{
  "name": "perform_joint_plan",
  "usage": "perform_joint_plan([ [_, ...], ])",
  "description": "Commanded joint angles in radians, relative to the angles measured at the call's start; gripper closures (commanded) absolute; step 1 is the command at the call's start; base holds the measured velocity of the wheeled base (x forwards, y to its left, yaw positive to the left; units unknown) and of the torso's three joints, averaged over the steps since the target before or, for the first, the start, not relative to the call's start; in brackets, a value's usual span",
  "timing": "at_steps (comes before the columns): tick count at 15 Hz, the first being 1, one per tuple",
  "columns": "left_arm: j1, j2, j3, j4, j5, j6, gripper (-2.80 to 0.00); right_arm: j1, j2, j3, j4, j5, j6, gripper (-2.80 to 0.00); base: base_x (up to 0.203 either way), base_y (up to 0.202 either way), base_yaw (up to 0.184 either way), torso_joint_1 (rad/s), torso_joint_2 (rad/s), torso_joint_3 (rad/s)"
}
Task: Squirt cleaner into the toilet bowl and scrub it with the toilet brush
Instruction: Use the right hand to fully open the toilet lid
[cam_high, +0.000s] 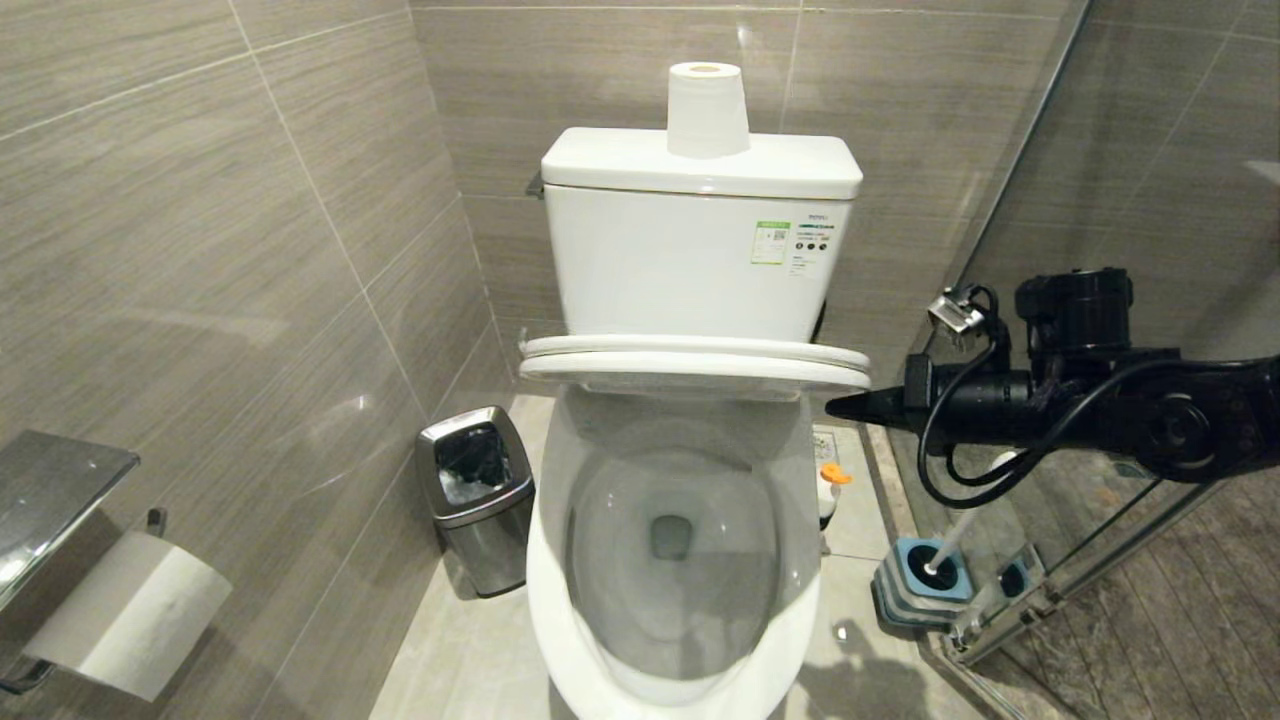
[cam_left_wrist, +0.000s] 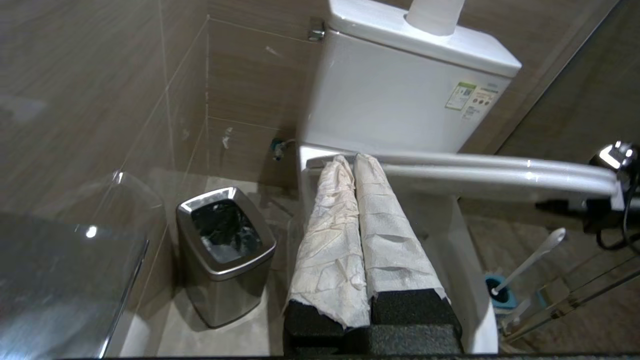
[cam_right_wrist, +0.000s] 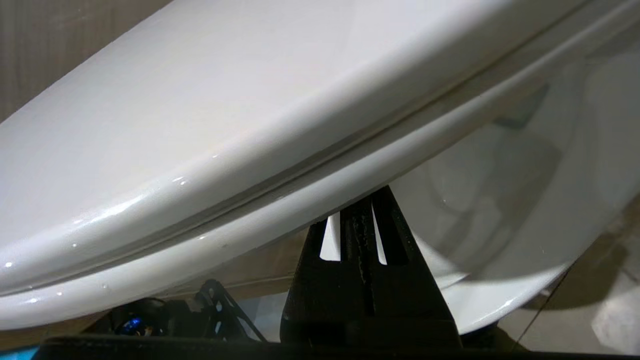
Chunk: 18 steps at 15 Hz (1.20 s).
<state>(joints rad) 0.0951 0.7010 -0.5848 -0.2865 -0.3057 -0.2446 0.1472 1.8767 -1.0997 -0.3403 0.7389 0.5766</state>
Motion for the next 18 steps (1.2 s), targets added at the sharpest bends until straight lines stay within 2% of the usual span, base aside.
perform_joint_plan([
  [1, 0.000, -0.121, 0.066, 0.012, -0.003, 0.021, 0.00, 0.000, -0.016, -0.006, 0.000, 0.004, 0.003, 0.00, 0.000, 0.000, 0.000, 0.000, 0.00, 0.000],
  [8, -0.030, -0.377, 0.314, 0.017, -0.011, 0.068, 0.00, -0.008, -0.016, -0.011, -0.002, 0.005, -0.003, 0.00, 0.000, 0.000, 0.000, 0.000, 0.00, 0.000],
  [10, -0.093, -0.461, 0.420, 0.015, -0.010, 0.142, 0.00, -0.008, -0.013, -0.012, -0.002, 0.005, -0.003, 0.00, 0.000, 0.000, 0.000, 0.000, 0.00, 0.000],
  [12, -0.107, -0.505, 0.510, 0.017, 0.004, 0.222, 0.00, -0.008, -0.011, -0.011, -0.002, 0.005, -0.004, 0.00, 0.000, 0.000, 0.000, 0.000, 0.00, 0.000],
  [14, -0.103, -0.586, 0.573, 0.061, 0.055, 0.262, 0.00, -0.008, -0.006, -0.012, -0.003, 0.005, -0.004, 0.00, 0.000, 0.000, 0.000, 0.003, 0.00, 0.013],
  [15, -0.100, -0.648, 0.568, 0.150, 0.089, 0.277, 0.00, -0.008, -0.004, -0.012, -0.003, 0.005, -0.004, 0.00, 0.000, 0.000, 0.000, 0.000, 0.00, 0.000],
  [16, -0.098, -0.690, 0.549, 0.292, 0.155, 0.290, 0.00, -0.008, -0.001, -0.015, -0.003, 0.005, -0.003, 0.00, 0.000, 0.000, 0.000, 0.000, 0.00, 0.000],
  [17, -0.096, -0.699, 0.529, 0.372, 0.244, 0.296, 0.00, -0.008, 0.008, -0.023, -0.003, 0.005, -0.004, 0.00, 0.000, 0.000, 0.000, 0.000, 0.00, 0.000],
  [18, -0.093, -0.692, 0.519, 0.393, 0.268, 0.298, 0.00, -0.008, 0.011, -0.027, -0.003, 0.005, -0.003, 0.00, 0.000, 0.000, 0.000, 0.000, 0.00, 0.000],
])
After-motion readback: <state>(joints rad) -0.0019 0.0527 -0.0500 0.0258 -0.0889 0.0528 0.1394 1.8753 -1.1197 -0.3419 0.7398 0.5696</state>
